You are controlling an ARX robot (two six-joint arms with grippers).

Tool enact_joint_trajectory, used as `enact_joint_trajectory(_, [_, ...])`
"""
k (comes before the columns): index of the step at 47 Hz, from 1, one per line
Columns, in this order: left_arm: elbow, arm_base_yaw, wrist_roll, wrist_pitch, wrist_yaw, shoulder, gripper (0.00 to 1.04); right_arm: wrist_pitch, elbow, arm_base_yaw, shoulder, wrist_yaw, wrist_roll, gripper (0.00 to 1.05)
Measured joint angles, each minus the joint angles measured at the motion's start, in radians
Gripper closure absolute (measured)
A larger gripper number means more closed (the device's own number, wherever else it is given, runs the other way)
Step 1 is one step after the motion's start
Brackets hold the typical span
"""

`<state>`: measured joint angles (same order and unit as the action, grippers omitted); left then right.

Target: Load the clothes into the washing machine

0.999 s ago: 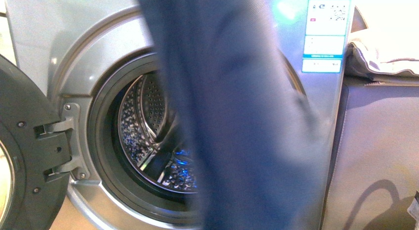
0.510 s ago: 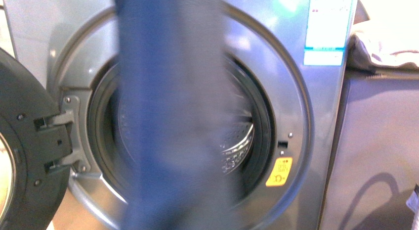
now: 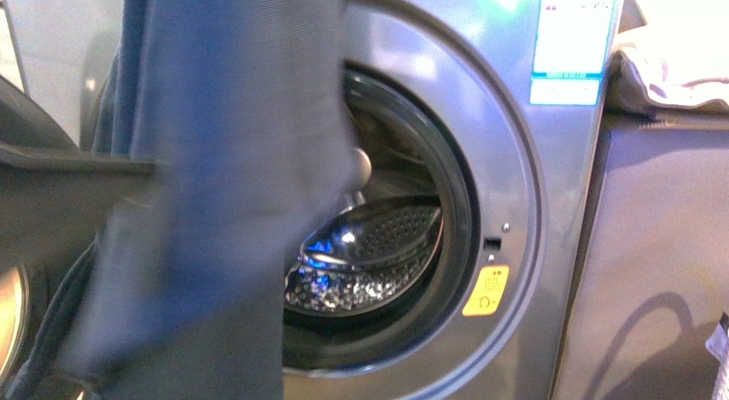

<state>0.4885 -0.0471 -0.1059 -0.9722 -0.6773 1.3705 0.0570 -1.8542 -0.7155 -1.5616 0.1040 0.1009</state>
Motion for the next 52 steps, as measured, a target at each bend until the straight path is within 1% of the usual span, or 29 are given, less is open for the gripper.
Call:
enact_joint_trajectory(11, [0.013, -0.049, 0.004, -0.055, -0.061, 0.047, 0.06, 0.000, 0.000, 0.000, 0.000, 0.000, 0.000, 0.99])
enact_joint_trajectory(14, [0.013, -0.061, 0.010, -0.056, -0.063, 0.049, 0.06, 0.000, 0.000, 0.000, 0.000, 0.000, 0.000, 0.99])
enact_joint_trajectory(21, [0.017, -0.088, 0.055, -0.056, -0.015, 0.085, 0.06, 0.000, 0.000, 0.000, 0.000, 0.000, 0.000, 0.99])
enact_joint_trajectory(27, [0.017, -0.104, 0.064, -0.114, 0.021, 0.124, 0.06, 0.000, 0.000, 0.000, 0.000, 0.001, 0.000, 0.99])
enact_joint_trajectory(35, [0.025, -0.143, 0.066, -0.190, 0.040, 0.192, 0.06, 0.000, 0.000, 0.000, 0.000, 0.001, 0.000, 0.99])
enact_joint_trajectory(46, [0.080, -0.193, 0.106, -0.201, 0.103, 0.272, 0.06, 0.000, 0.000, 0.000, 0.000, 0.000, 0.000, 0.99])
enact_joint_trajectory(52, [0.095, -0.211, 0.106, -0.232, 0.110, 0.299, 0.06, 0.000, 0.000, 0.000, 0.000, 0.000, 0.000, 0.99])
